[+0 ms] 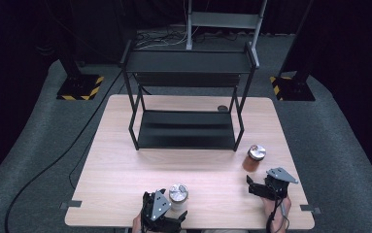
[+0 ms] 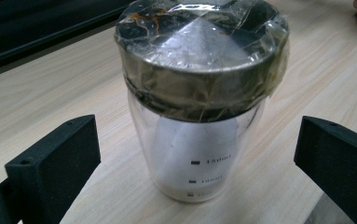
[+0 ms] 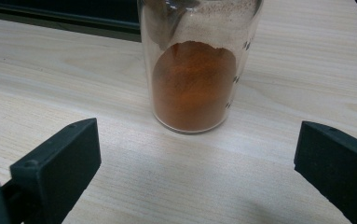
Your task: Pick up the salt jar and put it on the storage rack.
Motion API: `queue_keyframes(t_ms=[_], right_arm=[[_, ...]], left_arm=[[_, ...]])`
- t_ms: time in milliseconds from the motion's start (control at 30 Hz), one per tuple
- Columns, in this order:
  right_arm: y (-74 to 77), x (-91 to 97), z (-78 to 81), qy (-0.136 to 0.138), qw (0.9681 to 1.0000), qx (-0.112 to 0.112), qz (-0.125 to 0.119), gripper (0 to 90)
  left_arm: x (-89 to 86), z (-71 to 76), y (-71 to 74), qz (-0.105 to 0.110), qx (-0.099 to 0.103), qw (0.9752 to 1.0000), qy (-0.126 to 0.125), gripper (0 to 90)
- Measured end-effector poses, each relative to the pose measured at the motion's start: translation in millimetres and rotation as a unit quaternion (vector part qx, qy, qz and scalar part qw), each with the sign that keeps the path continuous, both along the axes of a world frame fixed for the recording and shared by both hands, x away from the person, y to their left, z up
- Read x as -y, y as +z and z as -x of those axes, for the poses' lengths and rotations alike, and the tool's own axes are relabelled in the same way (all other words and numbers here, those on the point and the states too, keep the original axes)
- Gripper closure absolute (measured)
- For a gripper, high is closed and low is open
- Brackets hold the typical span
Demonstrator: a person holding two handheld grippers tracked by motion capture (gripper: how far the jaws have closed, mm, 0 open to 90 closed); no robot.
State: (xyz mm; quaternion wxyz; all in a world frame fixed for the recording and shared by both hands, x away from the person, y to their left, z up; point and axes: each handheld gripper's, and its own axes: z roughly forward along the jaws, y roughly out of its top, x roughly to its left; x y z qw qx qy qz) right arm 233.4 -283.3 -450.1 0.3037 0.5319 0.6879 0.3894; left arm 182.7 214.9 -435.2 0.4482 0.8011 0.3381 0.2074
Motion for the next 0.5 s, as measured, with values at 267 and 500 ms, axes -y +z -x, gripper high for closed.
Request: queue_keyframes(t_ms=[267,500], right_arm=[[-0.3,0.4,0.3,0.0,1.0,0.001,-0.001,0.0],[-1.0,0.8,1.3,0.0,1.0,0.004,-0.002,0.0]], left_arm=[[4.4,-7.3,-2.5,0.001,-0.004,1.0,-0.003,0.0],[9.2,-11.0,-8.0,-0.002,-0.003,1.0,0.003,0.1]])
